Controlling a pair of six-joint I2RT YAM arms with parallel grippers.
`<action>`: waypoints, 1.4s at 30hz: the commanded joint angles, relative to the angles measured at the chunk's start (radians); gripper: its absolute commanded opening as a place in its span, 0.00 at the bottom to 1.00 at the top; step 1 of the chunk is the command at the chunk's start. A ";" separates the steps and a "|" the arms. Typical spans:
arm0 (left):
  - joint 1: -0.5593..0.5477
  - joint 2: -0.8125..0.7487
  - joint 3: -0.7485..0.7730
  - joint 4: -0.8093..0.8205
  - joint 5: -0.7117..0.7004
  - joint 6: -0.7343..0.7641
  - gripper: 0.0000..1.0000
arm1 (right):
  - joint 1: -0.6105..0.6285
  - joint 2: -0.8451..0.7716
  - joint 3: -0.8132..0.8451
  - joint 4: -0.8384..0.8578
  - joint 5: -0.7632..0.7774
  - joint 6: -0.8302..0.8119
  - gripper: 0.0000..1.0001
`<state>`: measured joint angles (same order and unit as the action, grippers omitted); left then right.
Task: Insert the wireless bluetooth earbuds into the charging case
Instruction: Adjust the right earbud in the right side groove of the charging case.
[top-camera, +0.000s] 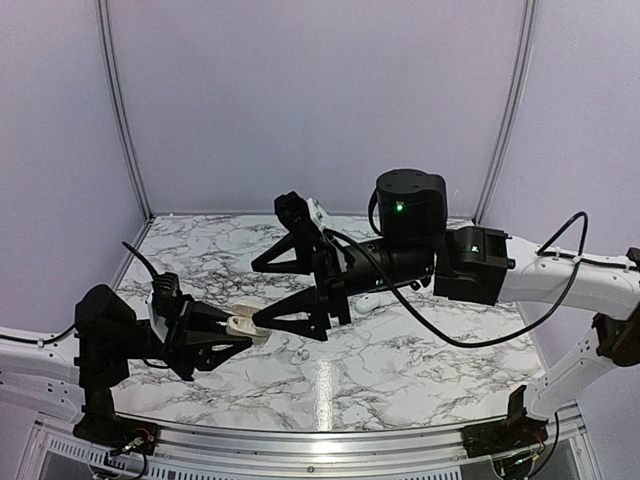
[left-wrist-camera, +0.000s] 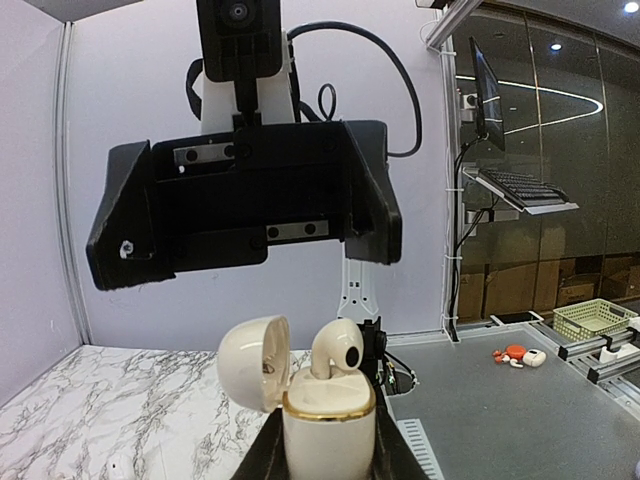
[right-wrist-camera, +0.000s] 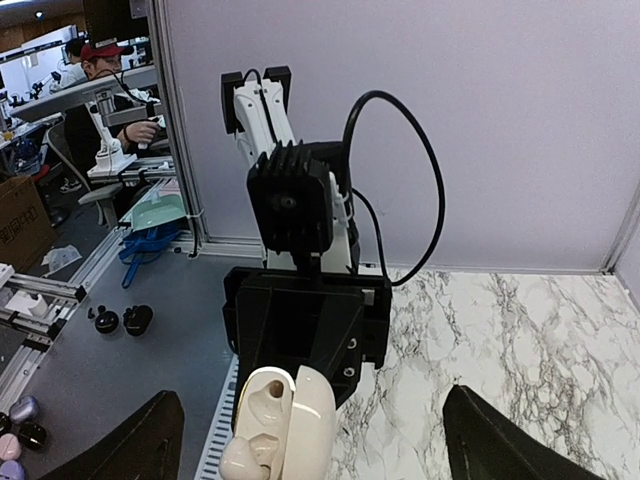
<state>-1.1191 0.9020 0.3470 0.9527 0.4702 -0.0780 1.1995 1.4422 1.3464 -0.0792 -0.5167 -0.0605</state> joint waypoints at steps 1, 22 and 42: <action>0.004 -0.012 0.023 0.007 -0.004 0.009 0.00 | 0.006 0.024 0.020 -0.046 -0.014 -0.030 0.90; 0.007 -0.015 0.033 0.005 -0.004 0.015 0.00 | -0.025 0.048 0.024 -0.059 0.103 0.015 0.89; 0.007 -0.037 0.024 0.004 -0.037 0.037 0.00 | -0.033 0.083 0.034 -0.051 0.196 0.092 0.88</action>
<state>-1.1114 0.8982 0.3470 0.9154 0.4088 -0.0586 1.1843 1.5055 1.3468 -0.1257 -0.3965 0.0067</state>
